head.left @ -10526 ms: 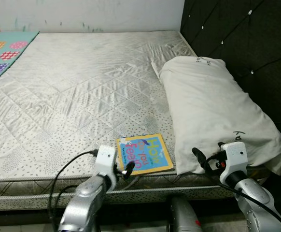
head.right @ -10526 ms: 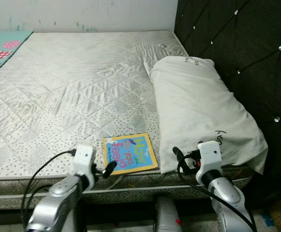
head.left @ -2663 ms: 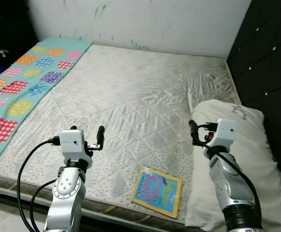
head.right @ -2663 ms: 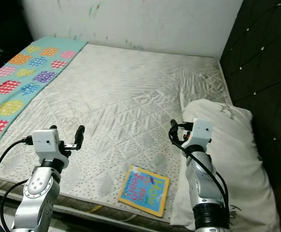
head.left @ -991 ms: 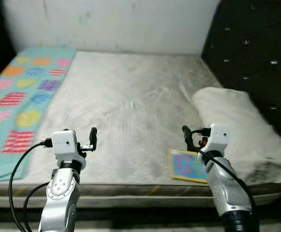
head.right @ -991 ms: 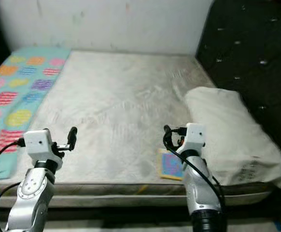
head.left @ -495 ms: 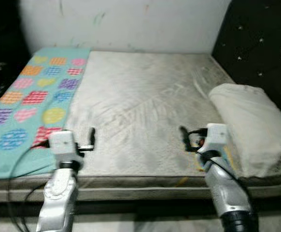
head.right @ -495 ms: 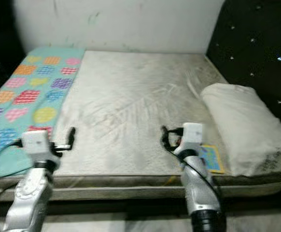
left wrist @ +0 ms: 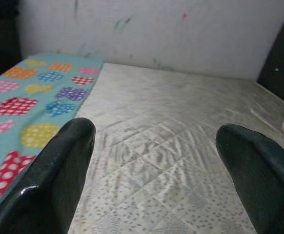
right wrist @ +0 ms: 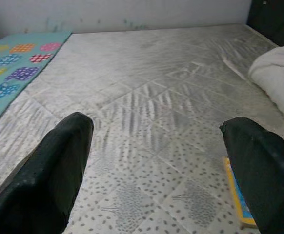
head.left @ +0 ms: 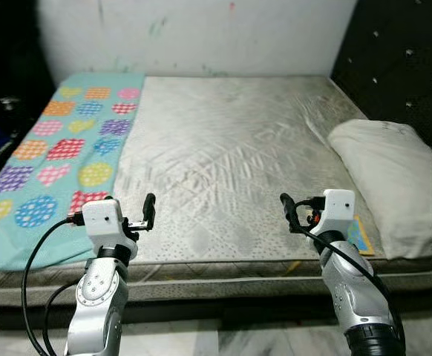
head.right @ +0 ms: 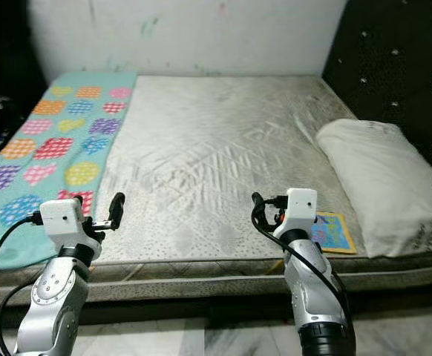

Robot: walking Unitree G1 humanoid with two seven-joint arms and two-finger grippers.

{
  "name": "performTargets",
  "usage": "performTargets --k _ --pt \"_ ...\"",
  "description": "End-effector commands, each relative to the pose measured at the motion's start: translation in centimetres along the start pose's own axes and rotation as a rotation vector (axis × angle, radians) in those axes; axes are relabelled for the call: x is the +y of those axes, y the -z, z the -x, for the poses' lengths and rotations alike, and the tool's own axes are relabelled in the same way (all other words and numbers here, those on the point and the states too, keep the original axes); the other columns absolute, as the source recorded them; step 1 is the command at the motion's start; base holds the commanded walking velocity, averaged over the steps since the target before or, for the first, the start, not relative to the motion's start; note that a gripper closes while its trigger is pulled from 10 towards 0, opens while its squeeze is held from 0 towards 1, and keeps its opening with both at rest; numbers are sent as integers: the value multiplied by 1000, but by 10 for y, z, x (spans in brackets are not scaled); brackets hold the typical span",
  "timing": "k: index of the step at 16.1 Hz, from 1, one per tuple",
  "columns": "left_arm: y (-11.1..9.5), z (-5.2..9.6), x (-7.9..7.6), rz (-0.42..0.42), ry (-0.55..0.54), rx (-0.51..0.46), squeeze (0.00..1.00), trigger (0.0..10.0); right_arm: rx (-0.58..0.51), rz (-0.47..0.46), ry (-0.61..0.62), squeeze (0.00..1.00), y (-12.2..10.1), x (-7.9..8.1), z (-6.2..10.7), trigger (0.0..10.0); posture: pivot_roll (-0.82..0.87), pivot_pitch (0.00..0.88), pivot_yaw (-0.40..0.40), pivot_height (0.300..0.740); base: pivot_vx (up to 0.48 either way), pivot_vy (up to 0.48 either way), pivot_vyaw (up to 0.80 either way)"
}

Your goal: Clean up the room

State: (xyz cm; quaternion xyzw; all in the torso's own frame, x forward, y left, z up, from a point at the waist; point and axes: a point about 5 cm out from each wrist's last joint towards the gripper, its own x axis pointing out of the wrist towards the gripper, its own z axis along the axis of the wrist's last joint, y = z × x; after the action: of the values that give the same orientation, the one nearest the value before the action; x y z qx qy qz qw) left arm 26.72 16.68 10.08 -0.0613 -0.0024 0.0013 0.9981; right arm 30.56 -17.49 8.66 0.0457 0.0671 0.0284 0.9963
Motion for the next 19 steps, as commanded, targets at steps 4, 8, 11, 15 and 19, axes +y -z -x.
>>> performTargets --k 4,8,11,15,19 --pt "-2 -1 -2 0 19 -5 0 10000 -12 3 6 0 -5 -1 -1 10000 -78 0 -10 740 281 0 0" --pt "-2 -1 -2 -3 21 -4 0 10000 -13 -2 8 0 -5 -1 -2 10000 -79 0 -8 740 292 0 0" --pt "-2 -1 -2 -5 22 -3 0 10000 -13 -2 11 0 -4 -1 -2 10000 -79 0 -7 740 298 0 0" --pt "-2 -2 -1 14 -20 -7 0 10000 -12 -3 15 0 -4 -2 -2 10000 -79 0 -5 740 151 0 0" --pt "1 -1 -5 40 -4 7 0 10000 -9 -4 17 0 -3 -3 -2 10000 -76 0 -6 740 0 0 0"
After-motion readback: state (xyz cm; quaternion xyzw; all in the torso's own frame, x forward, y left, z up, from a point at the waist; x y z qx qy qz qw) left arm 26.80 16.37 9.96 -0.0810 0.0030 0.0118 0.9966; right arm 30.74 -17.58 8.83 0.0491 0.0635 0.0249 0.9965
